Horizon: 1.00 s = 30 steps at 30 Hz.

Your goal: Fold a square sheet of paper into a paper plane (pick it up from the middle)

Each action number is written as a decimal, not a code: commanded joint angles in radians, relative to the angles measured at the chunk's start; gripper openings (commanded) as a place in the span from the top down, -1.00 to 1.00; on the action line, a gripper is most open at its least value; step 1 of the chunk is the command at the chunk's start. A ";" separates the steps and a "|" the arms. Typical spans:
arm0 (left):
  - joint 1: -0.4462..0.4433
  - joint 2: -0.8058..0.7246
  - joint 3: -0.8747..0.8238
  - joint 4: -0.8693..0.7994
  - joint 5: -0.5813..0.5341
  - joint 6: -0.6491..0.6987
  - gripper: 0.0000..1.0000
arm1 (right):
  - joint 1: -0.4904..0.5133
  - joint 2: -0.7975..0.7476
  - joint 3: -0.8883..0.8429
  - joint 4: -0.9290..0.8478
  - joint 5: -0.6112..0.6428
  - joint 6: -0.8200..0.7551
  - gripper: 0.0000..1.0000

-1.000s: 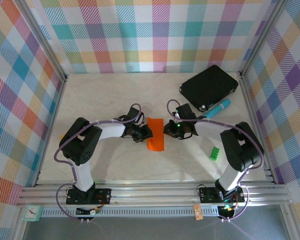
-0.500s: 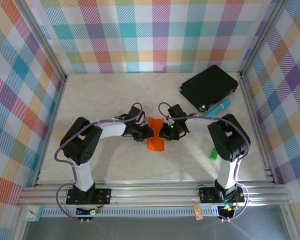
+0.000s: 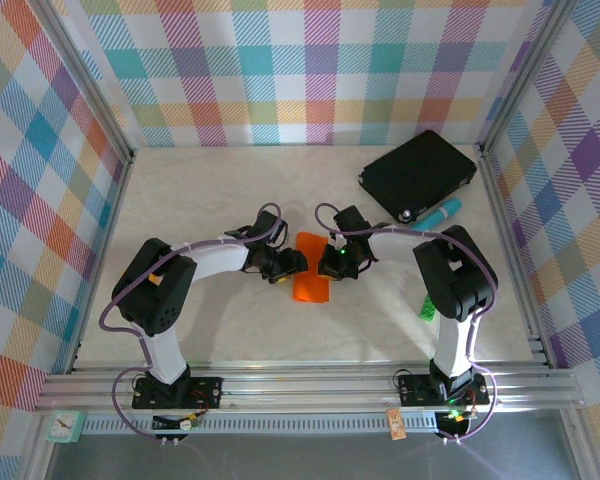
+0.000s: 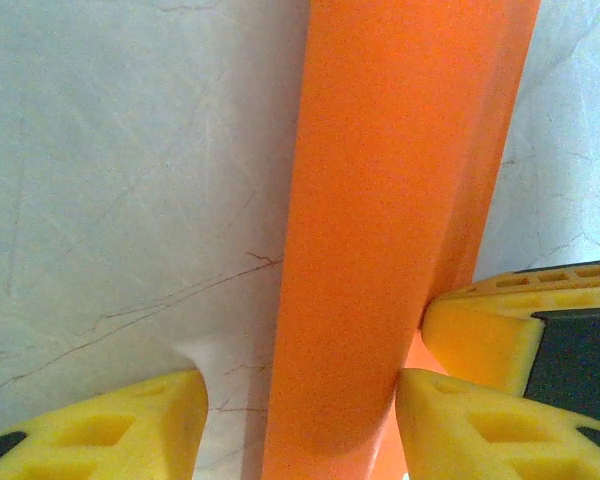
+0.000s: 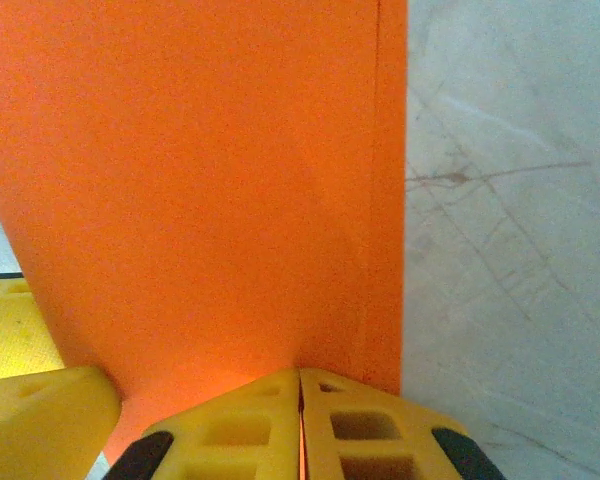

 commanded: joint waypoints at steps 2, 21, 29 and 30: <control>0.012 0.026 -0.013 -0.108 -0.058 0.016 -0.05 | 0.001 0.041 0.012 -0.062 0.029 -0.016 0.77; -0.038 0.230 0.018 -0.246 -0.219 -0.002 0.00 | -0.134 -0.306 -0.121 0.025 0.103 0.009 0.16; -0.060 0.333 0.057 -0.268 -0.216 -0.028 0.00 | -0.150 -0.304 -0.143 0.033 0.082 -0.002 0.09; -0.061 0.336 0.059 -0.269 -0.218 -0.035 0.00 | -0.150 -0.298 -0.140 0.037 0.078 0.000 0.08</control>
